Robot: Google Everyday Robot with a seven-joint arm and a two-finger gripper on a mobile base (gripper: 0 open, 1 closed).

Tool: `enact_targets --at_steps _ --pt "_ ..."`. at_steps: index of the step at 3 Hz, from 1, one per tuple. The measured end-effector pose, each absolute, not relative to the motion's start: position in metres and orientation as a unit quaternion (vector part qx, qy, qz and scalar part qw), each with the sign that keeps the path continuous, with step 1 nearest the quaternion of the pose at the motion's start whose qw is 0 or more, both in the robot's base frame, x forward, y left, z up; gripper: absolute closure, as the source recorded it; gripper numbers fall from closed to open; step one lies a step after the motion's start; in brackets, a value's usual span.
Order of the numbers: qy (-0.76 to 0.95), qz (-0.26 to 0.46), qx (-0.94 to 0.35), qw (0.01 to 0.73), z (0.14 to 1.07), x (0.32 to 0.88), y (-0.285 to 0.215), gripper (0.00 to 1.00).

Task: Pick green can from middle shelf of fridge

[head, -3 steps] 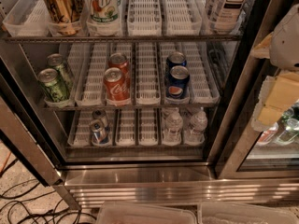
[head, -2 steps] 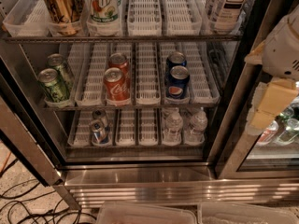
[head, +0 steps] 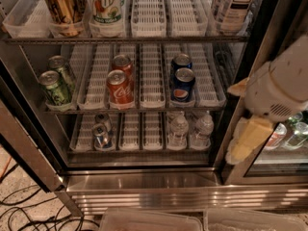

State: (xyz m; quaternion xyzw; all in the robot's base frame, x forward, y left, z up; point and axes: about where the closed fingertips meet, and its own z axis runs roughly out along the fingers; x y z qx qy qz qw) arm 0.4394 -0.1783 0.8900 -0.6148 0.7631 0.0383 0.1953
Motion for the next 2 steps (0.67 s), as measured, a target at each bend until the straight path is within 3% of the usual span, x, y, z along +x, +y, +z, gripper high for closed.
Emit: enact_targets --at_steps 2 --pt "0.720 0.166 -0.591 0.325 0.787 0.411 -0.122 0.00"
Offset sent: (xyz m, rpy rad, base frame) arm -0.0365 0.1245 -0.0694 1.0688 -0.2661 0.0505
